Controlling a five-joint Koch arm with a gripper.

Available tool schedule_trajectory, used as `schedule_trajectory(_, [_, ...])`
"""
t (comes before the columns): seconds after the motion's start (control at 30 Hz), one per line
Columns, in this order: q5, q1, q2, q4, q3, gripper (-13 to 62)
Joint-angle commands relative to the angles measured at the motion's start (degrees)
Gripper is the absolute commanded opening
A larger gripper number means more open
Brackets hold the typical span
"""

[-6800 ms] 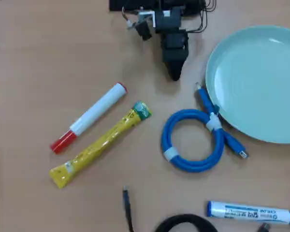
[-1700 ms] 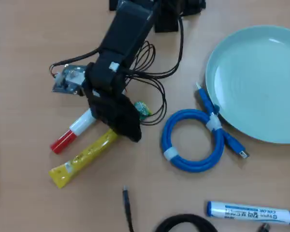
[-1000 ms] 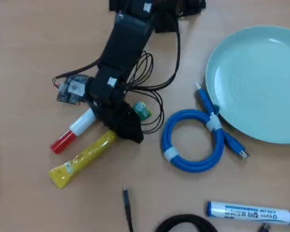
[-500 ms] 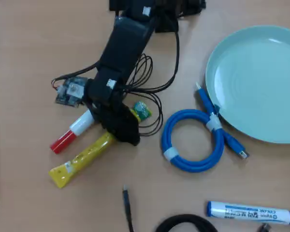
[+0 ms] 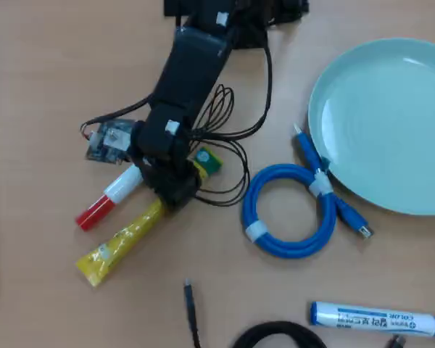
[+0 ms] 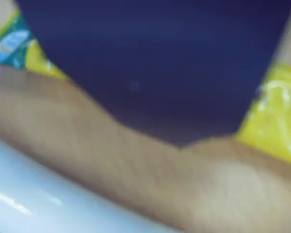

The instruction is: Pick up the yellow coffee stick, then put it in the green bowl

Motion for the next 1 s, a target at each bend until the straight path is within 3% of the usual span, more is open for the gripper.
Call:
schedule_trajectory(0.0, [1.2, 0.0, 0.4, 0.6, -2.3, -7.1])
schedule_trajectory(0.6, [11.6, -4.4, 2.0, 6.4, -2.0, -7.0])
schedule_trajectory(0.97, [15.7, -10.0, 21.0, 10.3, -1.9, -7.1])
